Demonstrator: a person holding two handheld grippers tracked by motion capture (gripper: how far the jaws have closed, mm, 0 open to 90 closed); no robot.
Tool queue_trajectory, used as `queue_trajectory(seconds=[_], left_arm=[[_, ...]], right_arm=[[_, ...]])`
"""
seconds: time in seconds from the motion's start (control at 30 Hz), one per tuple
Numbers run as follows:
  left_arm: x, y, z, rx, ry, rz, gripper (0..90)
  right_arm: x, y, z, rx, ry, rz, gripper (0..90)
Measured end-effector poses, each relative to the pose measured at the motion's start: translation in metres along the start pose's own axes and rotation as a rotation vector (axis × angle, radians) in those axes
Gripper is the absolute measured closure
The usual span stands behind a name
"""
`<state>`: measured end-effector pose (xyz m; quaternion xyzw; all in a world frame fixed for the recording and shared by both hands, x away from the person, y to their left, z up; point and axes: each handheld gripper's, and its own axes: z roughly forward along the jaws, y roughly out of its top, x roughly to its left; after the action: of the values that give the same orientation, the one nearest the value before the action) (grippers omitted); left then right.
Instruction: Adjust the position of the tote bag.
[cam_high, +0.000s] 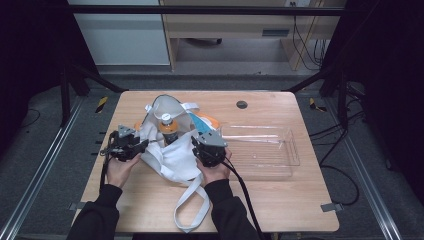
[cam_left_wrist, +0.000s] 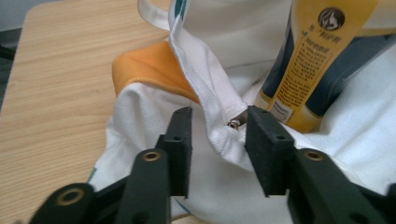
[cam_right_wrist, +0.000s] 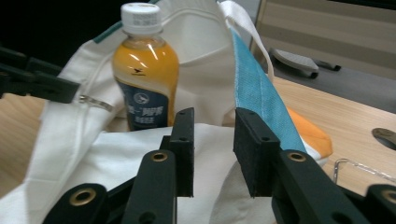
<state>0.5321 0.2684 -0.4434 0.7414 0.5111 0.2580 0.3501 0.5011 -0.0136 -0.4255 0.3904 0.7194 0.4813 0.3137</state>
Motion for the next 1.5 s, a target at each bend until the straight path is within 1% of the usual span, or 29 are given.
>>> queue_trajectory(seconds=[0.07, 0.13, 0.17, 0.27, 0.4, 0.47, 0.67, 0.8, 0.93, 1.0, 1.13, 1.2, 1.23, 1.4, 1.5], left_arm=[[0.0, -0.001, 0.001, 0.011, 0.001, 0.006, 65.8], [0.0, -0.002, 0.002, 0.019, 0.004, 0.01, 67.5], [0.0, -0.002, 0.003, 0.028, 0.004, 0.012, 68.1], [0.002, -0.003, 0.005, 0.045, 0.002, 0.014, 69.0], [0.002, -0.004, 0.005, 0.051, -0.001, 0.027, 70.0], [0.002, -0.005, 0.006, 0.055, -0.001, 0.031, 70.3], [0.006, -0.007, 0.009, 0.074, -0.006, 0.028, 71.3], [0.006, -0.008, 0.01, 0.081, -0.002, 0.037, 71.5], [0.006, -0.008, 0.01, 0.081, -0.003, 0.036, 71.5], [0.005, -0.008, 0.009, 0.076, -0.004, 0.035, 71.3], [0.006, -0.006, 0.003, 0.038, -0.002, 0.028, 66.7], [0.007, -0.005, -0.002, 0.012, -0.017, 0.018, 63.3], [0.007, -0.005, -0.007, -0.009, -0.027, 0.012, 62.0], [0.006, -0.003, -0.023, -0.075, -0.055, 0.004, 57.6], [0.005, -0.003, -0.033, -0.101, -0.067, 0.008, 55.4]], right_arm=[[0.0, 0.001, 0.001, -0.015, -0.008, 0.005, 72.5], [0.001, 0.002, 0.001, -0.012, -0.017, -0.006, 75.1], [0.0, 0.003, 0.001, -0.007, -0.02, -0.01, 78.1], [-0.006, 0.002, 0.002, 0.023, -0.032, -0.007, 83.6], [-0.013, -0.001, 0.006, 0.061, -0.041, 0.0, 90.0], [-0.015, -0.001, 0.007, 0.066, -0.053, 0.0, 90.0], [-0.025, 0.001, 0.008, 0.077, -0.063, 0.02, 90.0], [-0.034, -0.004, 0.01, 0.095, -0.067, 0.056, 90.0], [-0.036, -0.008, 0.01, 0.11, -0.06, 0.062, 90.0], [-0.035, -0.009, 0.01, 0.107, -0.045, 0.066, 90.0], [-0.031, -0.008, 0.007, 0.082, 0.007, 0.073, 82.6], [-0.029, -0.008, 0.005, 0.071, 0.03, 0.069, 79.6], [-0.028, -0.007, 0.004, 0.064, 0.043, 0.066, 77.8], [-0.025, -0.003, -0.007, 0.019, 0.098, 0.048, 69.9], [-0.025, 0.0, -0.015, 0.004, 0.106, 0.036, 64.4]])
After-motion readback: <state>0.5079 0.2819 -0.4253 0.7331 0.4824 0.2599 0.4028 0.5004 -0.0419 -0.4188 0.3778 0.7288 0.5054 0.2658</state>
